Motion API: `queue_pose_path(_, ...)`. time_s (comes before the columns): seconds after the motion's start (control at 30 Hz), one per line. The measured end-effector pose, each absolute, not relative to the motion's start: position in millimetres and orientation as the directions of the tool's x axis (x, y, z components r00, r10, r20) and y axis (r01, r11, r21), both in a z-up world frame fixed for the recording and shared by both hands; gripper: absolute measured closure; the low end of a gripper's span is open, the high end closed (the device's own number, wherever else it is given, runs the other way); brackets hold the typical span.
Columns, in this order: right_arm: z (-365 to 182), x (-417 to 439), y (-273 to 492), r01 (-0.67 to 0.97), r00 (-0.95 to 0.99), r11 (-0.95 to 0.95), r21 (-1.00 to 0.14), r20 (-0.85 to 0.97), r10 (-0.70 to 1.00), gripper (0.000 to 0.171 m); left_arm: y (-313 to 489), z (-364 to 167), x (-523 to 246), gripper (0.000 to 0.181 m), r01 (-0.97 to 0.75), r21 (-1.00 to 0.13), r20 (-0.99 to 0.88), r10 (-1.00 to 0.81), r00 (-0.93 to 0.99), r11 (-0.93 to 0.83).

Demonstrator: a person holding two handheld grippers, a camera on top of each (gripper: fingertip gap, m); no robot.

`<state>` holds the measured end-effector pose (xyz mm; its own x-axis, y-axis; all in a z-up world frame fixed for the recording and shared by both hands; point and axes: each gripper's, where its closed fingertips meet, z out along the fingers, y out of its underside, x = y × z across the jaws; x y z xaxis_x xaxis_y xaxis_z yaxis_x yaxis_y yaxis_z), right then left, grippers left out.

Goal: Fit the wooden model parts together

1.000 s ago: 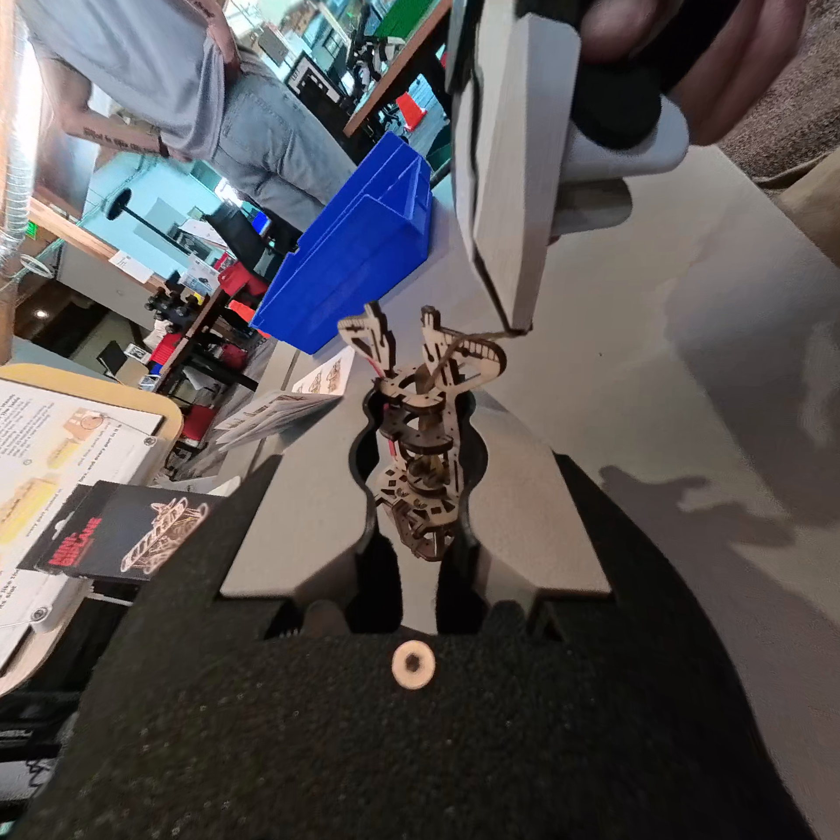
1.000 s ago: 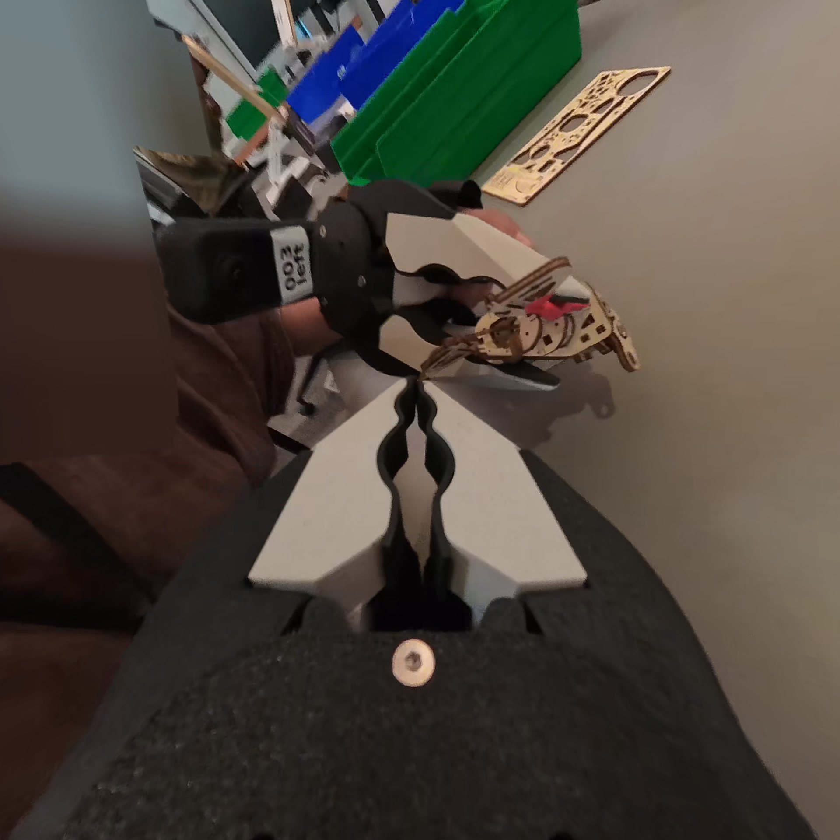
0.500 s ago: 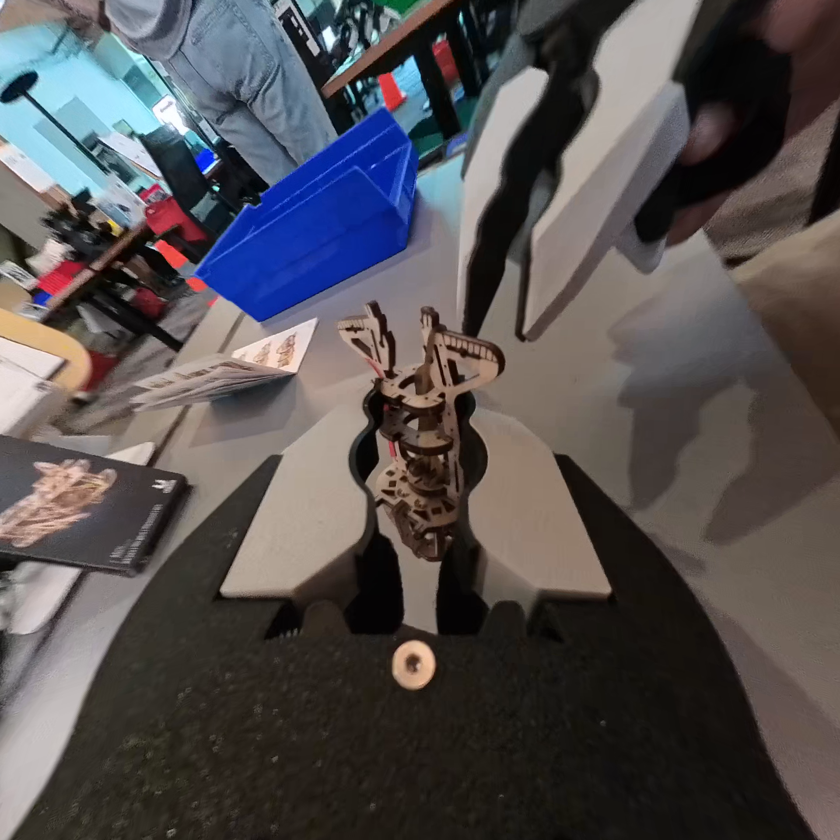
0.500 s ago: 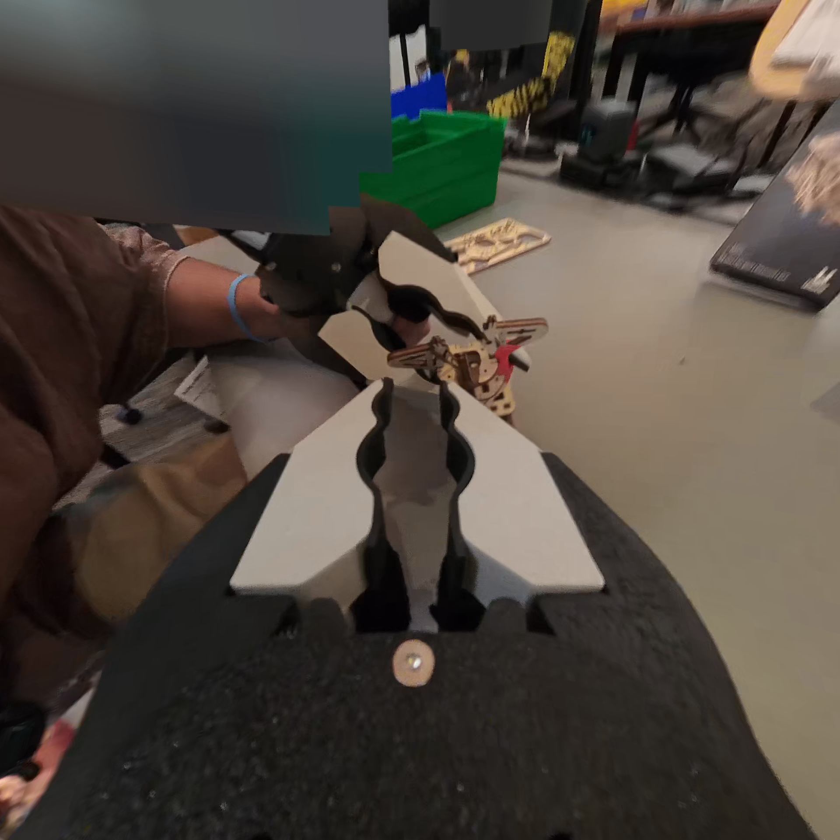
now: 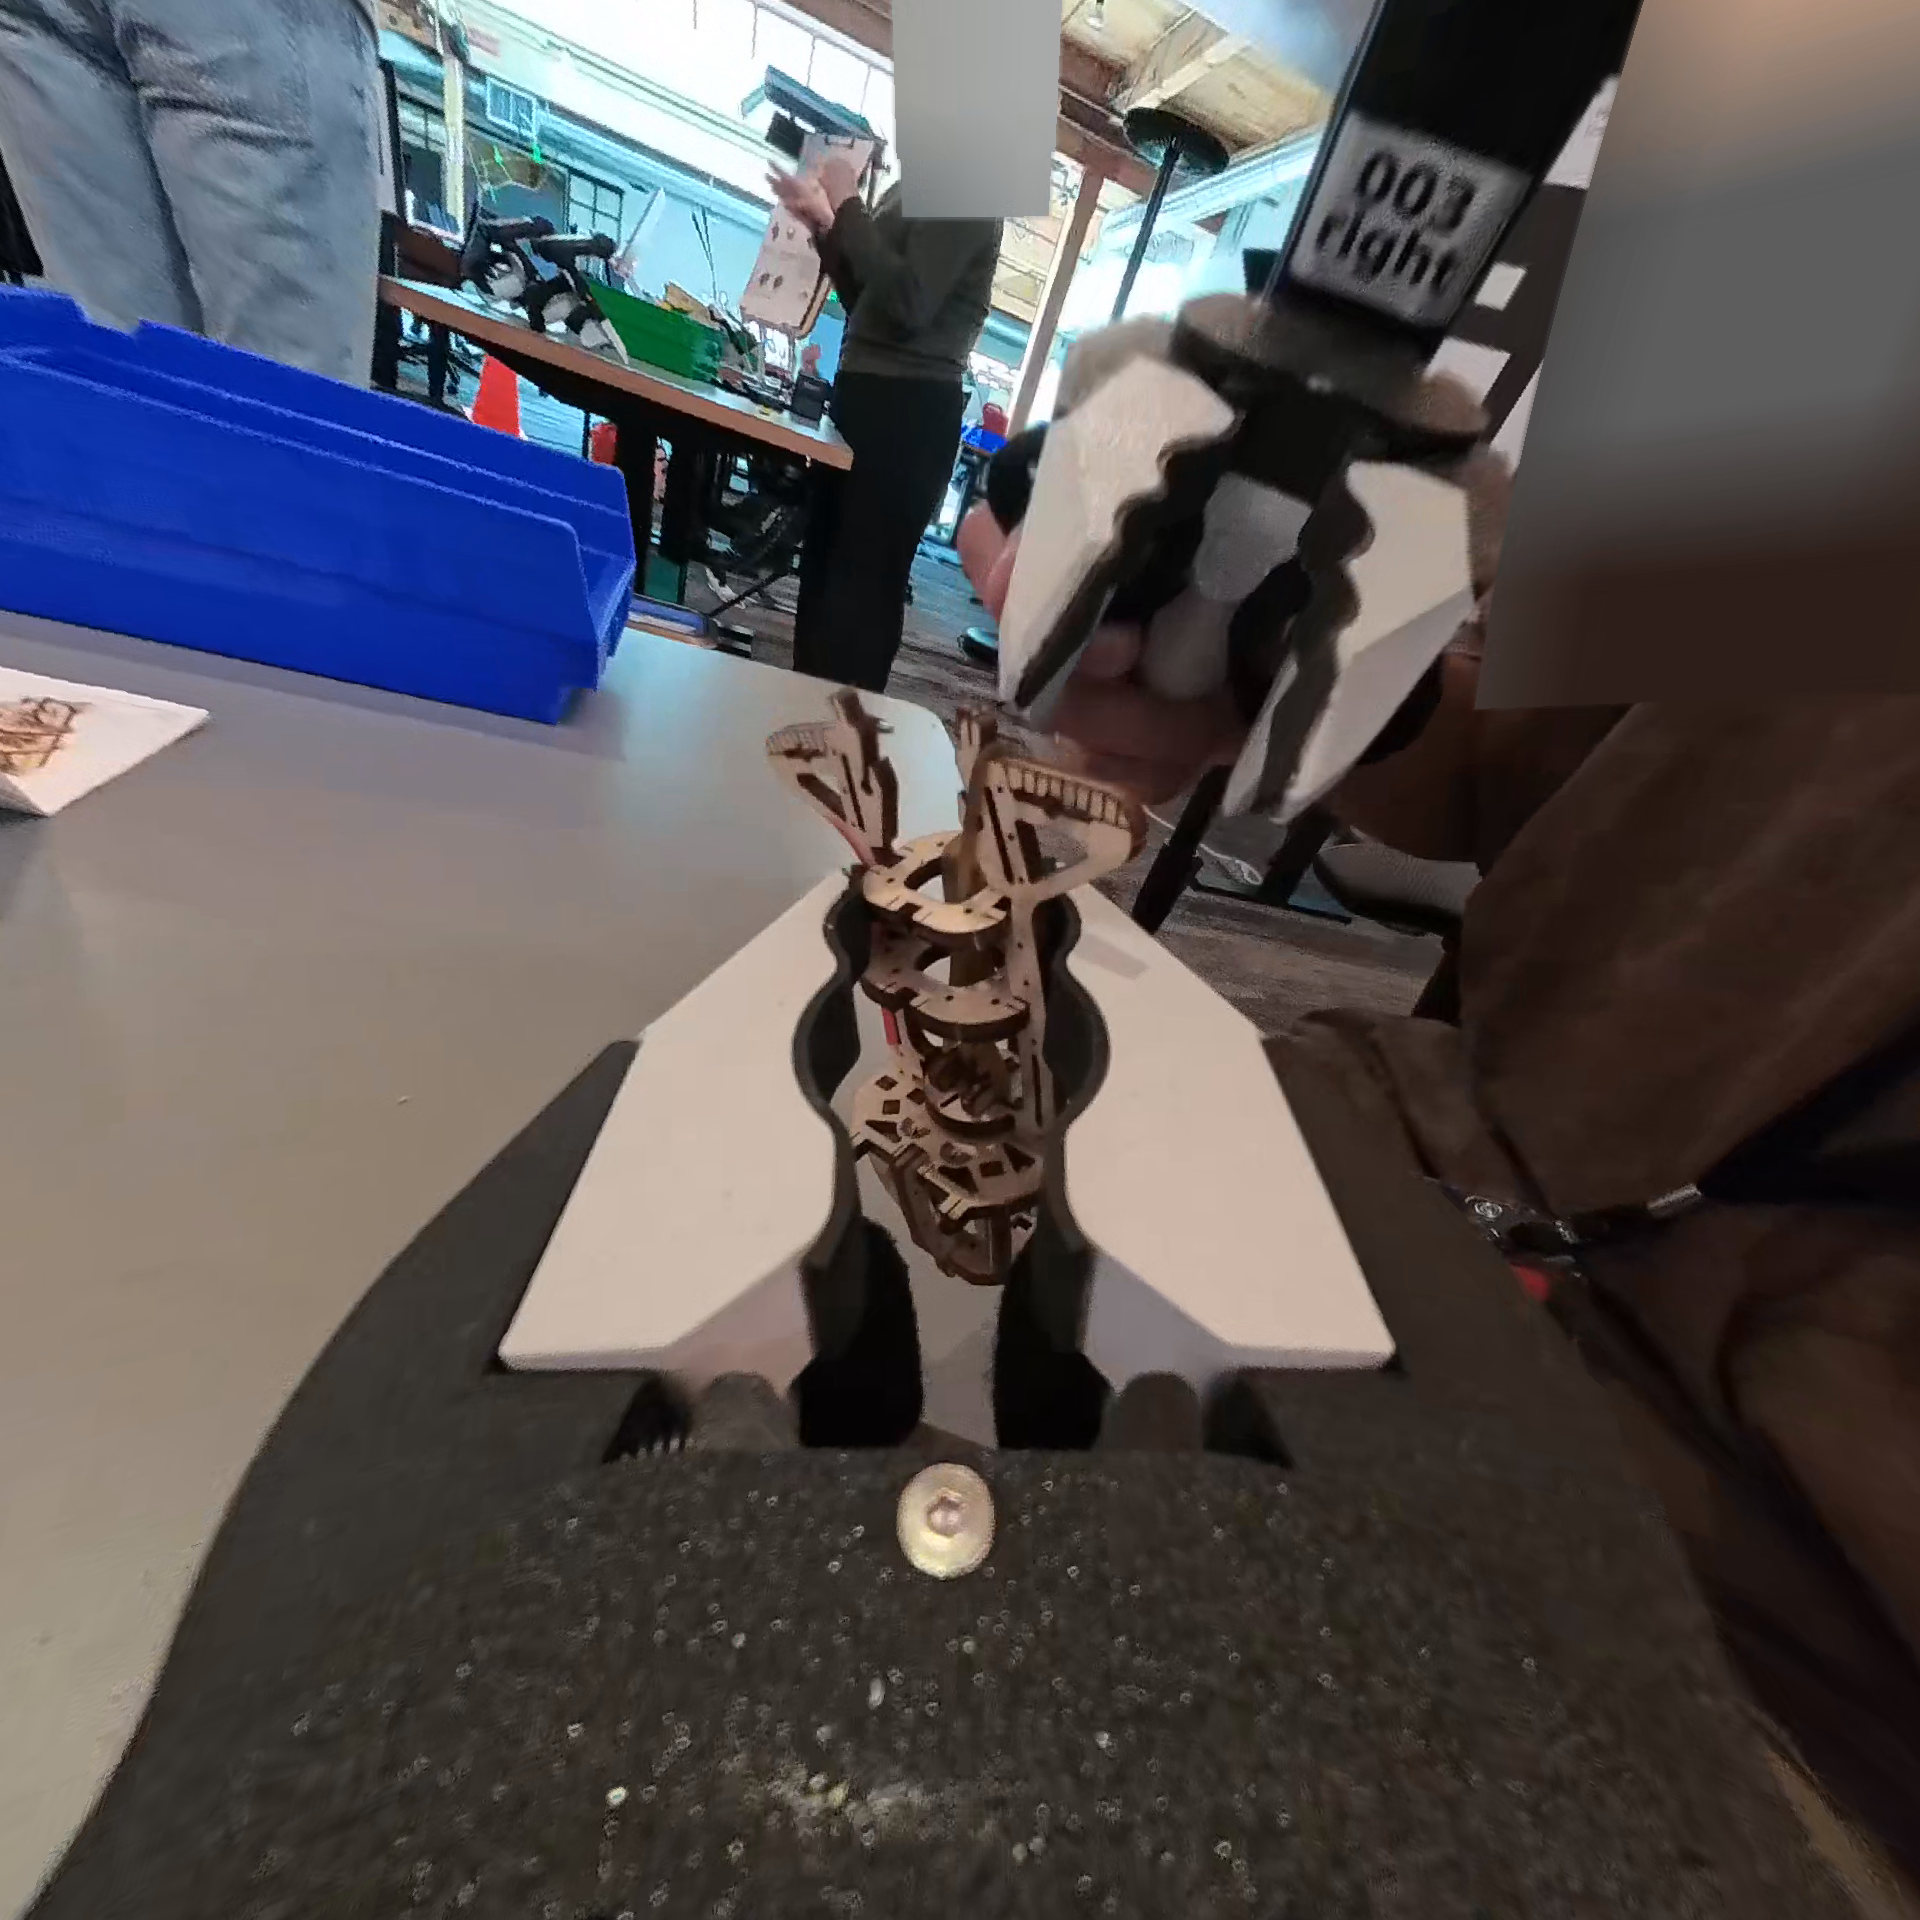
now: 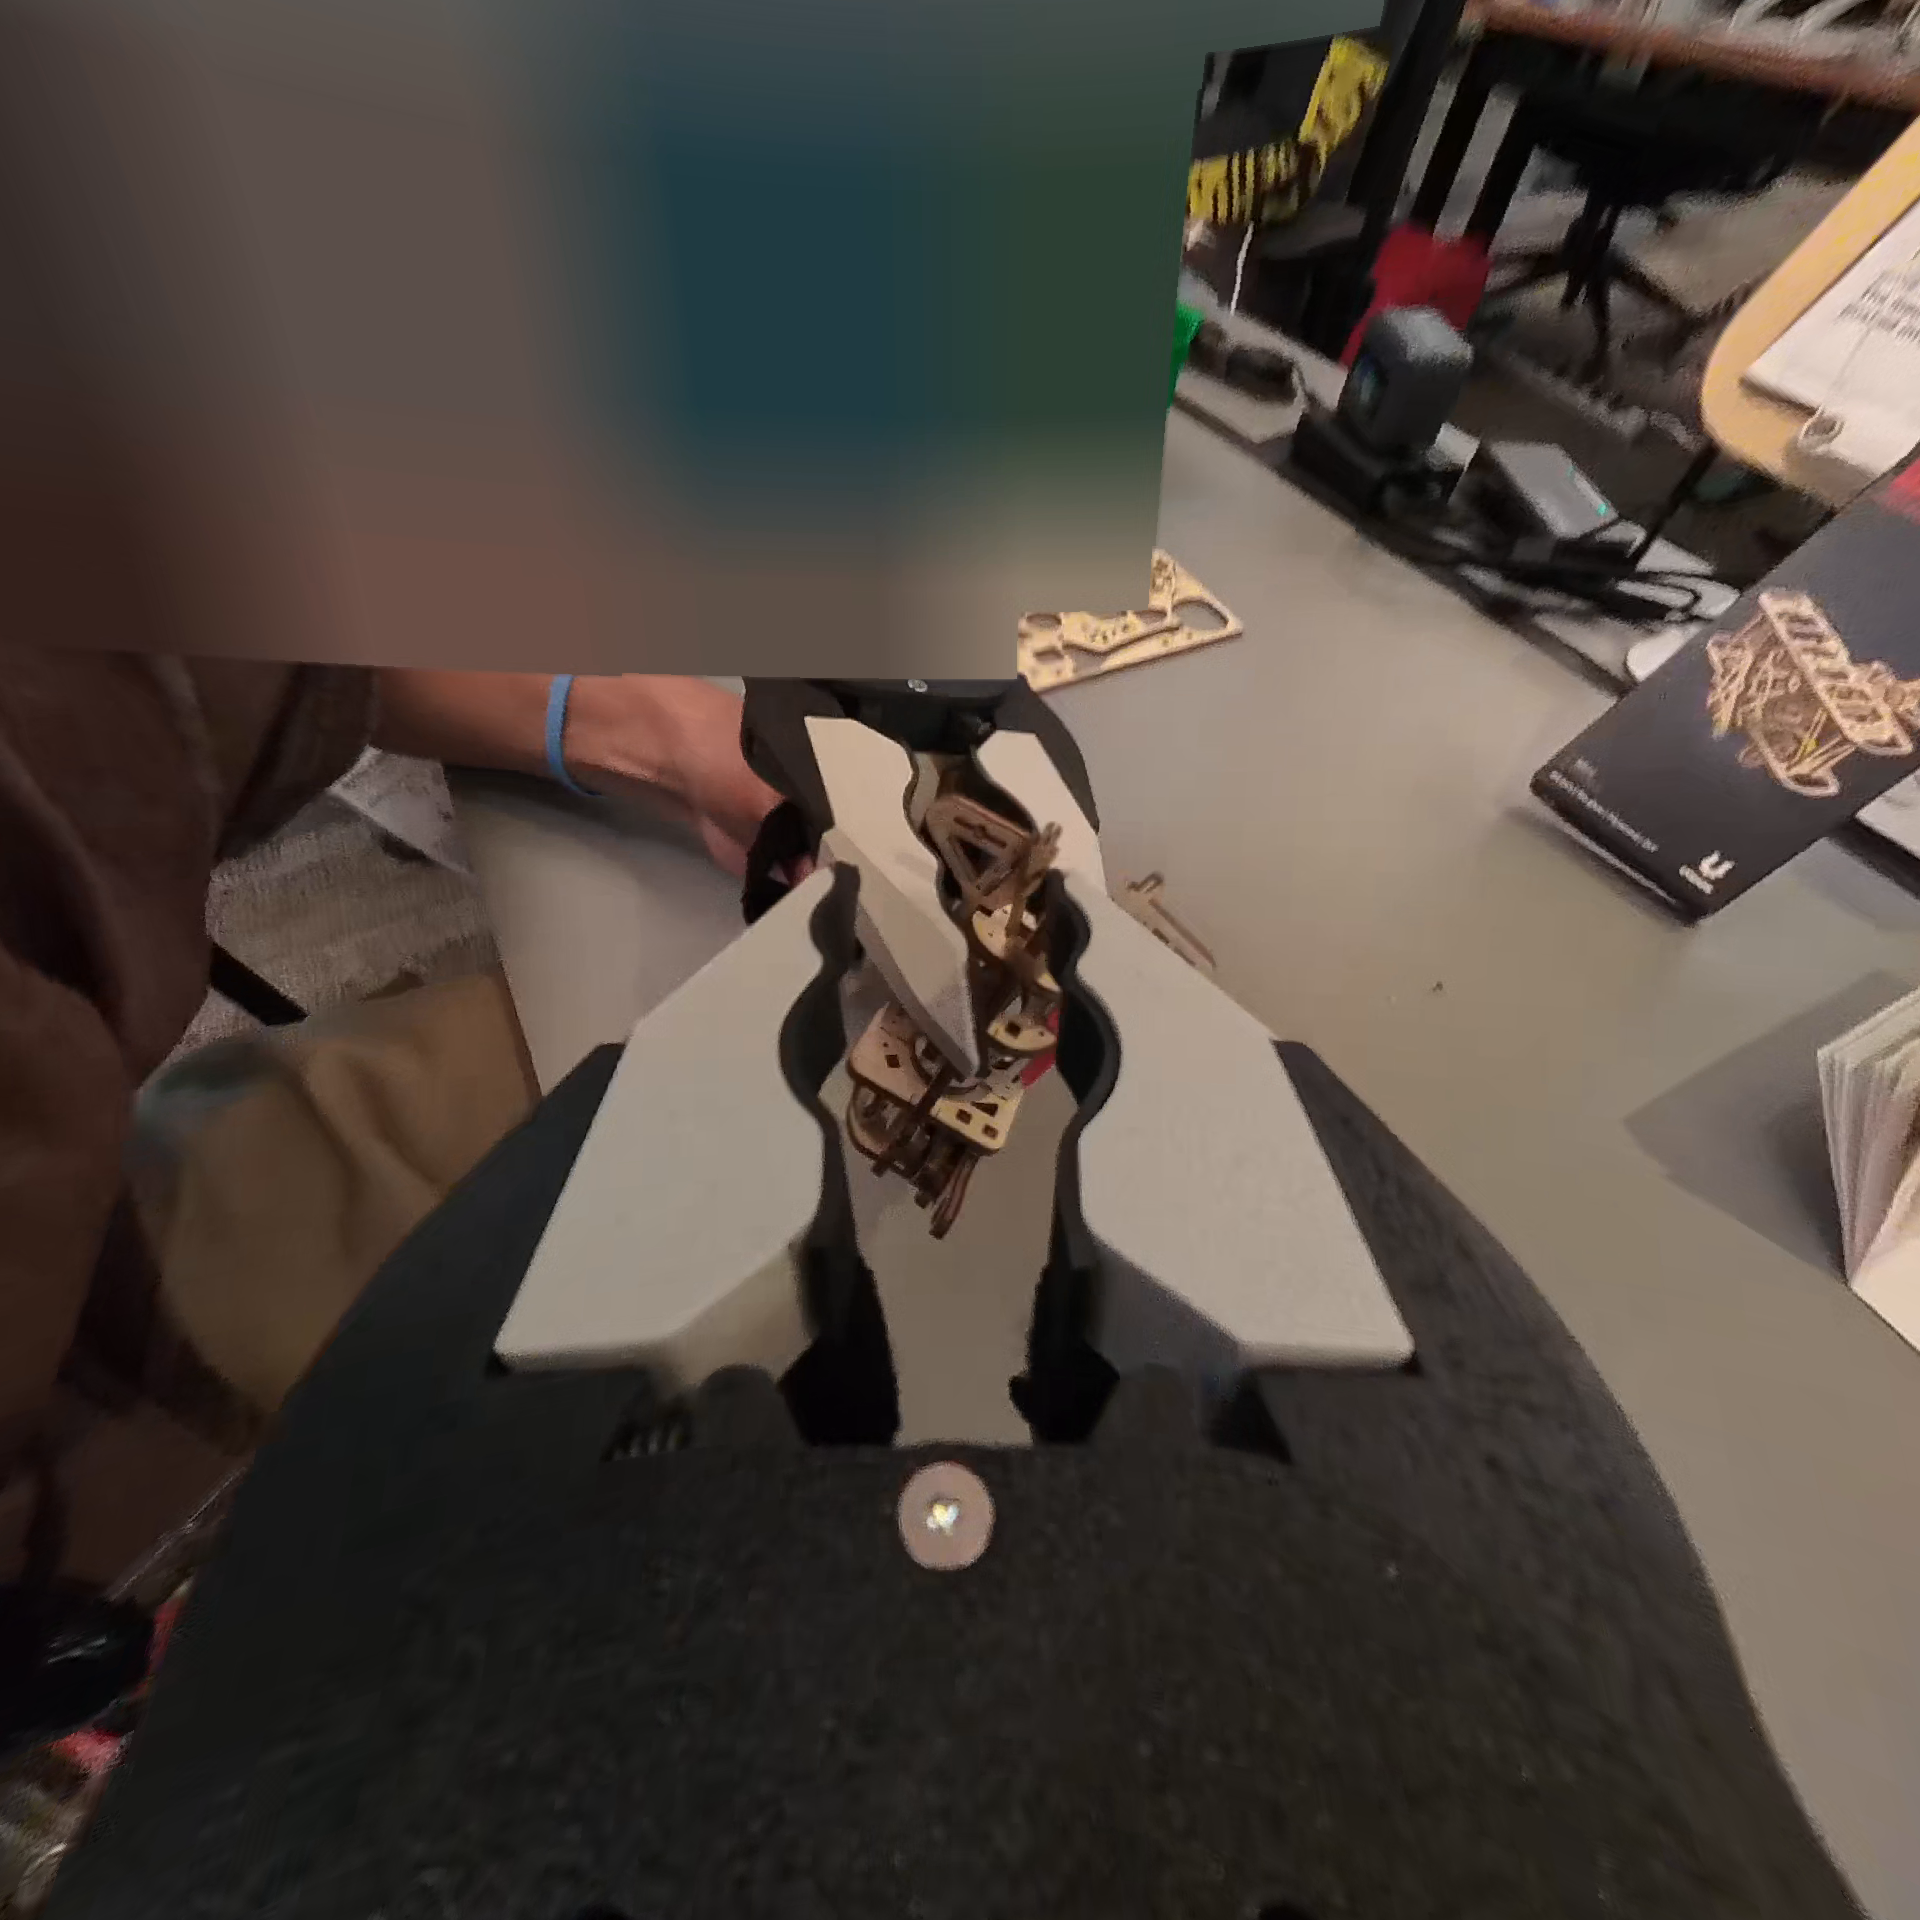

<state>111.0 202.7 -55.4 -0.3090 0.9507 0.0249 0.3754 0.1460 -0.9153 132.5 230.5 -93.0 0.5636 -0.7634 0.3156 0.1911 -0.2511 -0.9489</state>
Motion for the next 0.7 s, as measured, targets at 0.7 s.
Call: queue_pose_path(0.7, -99.5, 112.1, 204.2, 0.66, -0.235, 0.174, -0.731, 0.02, 0.972, 0.15, 249.4, -121.3, 126.3, 0.152, -0.114, -0.982, 0.006, -0.637, 0.771, -0.147)
